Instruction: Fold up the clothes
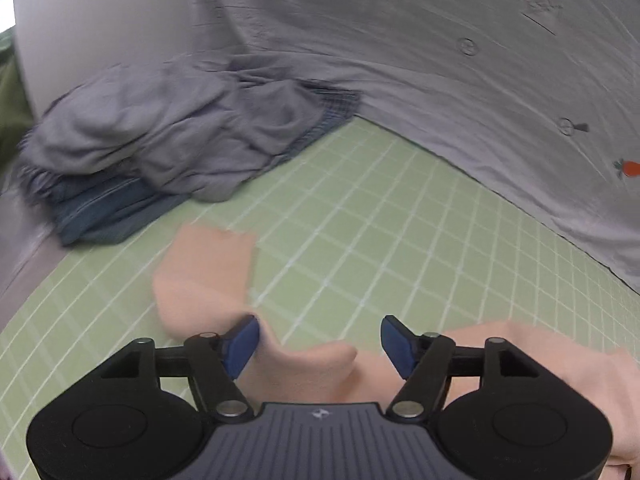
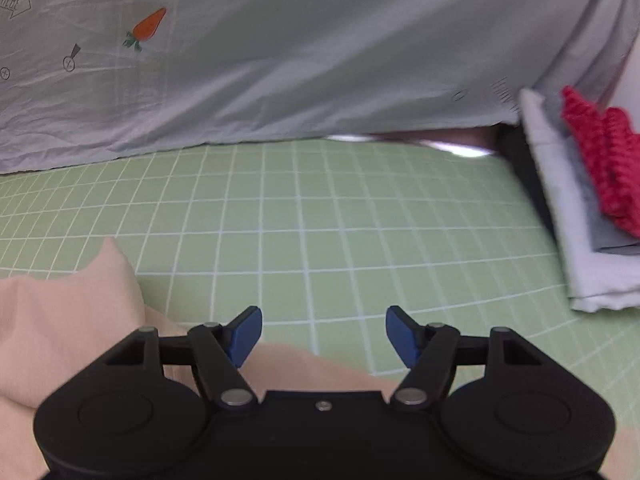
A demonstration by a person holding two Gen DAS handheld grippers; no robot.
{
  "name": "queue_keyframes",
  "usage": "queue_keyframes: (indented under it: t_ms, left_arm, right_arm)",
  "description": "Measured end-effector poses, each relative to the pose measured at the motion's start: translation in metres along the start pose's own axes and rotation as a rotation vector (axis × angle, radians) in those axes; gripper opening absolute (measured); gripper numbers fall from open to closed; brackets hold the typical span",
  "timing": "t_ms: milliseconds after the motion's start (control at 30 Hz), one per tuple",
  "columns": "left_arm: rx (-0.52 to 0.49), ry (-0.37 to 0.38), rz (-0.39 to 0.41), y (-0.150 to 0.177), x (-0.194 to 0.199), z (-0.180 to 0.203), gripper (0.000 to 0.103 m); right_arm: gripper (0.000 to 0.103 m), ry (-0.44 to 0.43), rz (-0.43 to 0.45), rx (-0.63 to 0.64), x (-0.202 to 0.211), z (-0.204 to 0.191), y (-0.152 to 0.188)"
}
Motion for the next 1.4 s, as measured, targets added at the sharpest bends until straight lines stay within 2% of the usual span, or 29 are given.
queue_keyframes:
  t_ms: [167, 367, 433, 467, 500, 533, 600, 767, 833, 933, 967, 1067, 1167, 1233, 1400]
  left_arm:
    - [-0.084, 0.063, -0.053, -0.006, -0.028, 0.037, 0.069]
    - [-0.197, 0.120, -0.171, 0.019, -0.062, 0.069, 0.070]
    - [-0.215, 0.112, -0.181, 0.027, -0.065, 0.070, 0.070]
    - [-0.220, 0.109, -0.183, 0.031, -0.066, 0.070, 0.070]
    - [-0.224, 0.106, -0.185, 0.034, -0.066, 0.070, 0.070]
    - [-0.225, 0.105, -0.185, 0.037, -0.066, 0.069, 0.070]
    - [-0.226, 0.105, -0.178, 0.040, -0.065, 0.066, 0.070]
    - [-0.266, 0.088, -0.161, 0.046, -0.064, 0.066, 0.074]
    - [-0.291, 0.077, -0.157, 0.049, -0.064, 0.069, 0.076]
    - [-0.323, 0.062, -0.167, 0.049, -0.065, 0.073, 0.077]
    - [-0.329, 0.061, -0.172, 0.048, -0.065, 0.074, 0.077]
    - [-0.317, 0.080, -0.176, 0.041, -0.062, 0.073, 0.077]
    - [-0.308, 0.113, -0.159, 0.032, -0.060, 0.078, 0.077]
    - [-0.320, 0.144, -0.152, 0.028, -0.061, 0.086, 0.077]
    - [-0.348, 0.249, -0.186, 0.026, -0.071, 0.113, 0.077]
  right_arm:
    - [0.070, -0.057, -0.060, -0.045, -0.012, -0.008, 0.015]
    - [0.072, -0.104, -0.112, -0.042, -0.011, -0.013, 0.039]
    - [0.062, -0.129, -0.108, -0.030, -0.009, -0.016, 0.044]
    - [0.045, -0.145, -0.096, -0.017, -0.006, -0.018, 0.044]
    - [0.017, -0.169, -0.091, 0.009, -0.002, -0.021, 0.044]
    - [0.006, -0.164, -0.077, 0.038, 0.002, -0.024, 0.043]
    - [0.004, -0.134, -0.028, 0.061, 0.018, -0.021, 0.041]
    - [0.003, -0.013, 0.152, 0.013, 0.077, 0.008, 0.033]
    - [0.004, -0.016, 0.093, -0.014, 0.075, 0.016, 0.046]
    - [0.006, -0.027, -0.090, -0.056, 0.044, 0.023, 0.082]
    - [0.007, -0.023, -0.081, -0.062, 0.045, 0.023, 0.084]
    - [0.035, 0.009, -0.036, -0.052, 0.054, 0.020, 0.072]
    - [0.042, -0.013, 0.017, -0.038, 0.055, 0.015, 0.051]
    - [0.046, -0.058, 0.024, -0.031, 0.048, 0.009, 0.039]
    - [0.056, -0.240, -0.049, -0.004, 0.015, -0.019, 0.023]
Point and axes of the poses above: each gripper's, at about its wrist camera, not at the fingertips, and x roughly against the way its jaws point, z to its right, y to its underside, the point moved 6 cm from there along -x, roughly the way its jaws point, and after that the axes turned 1 degree about -z, right-handed, at the moved point
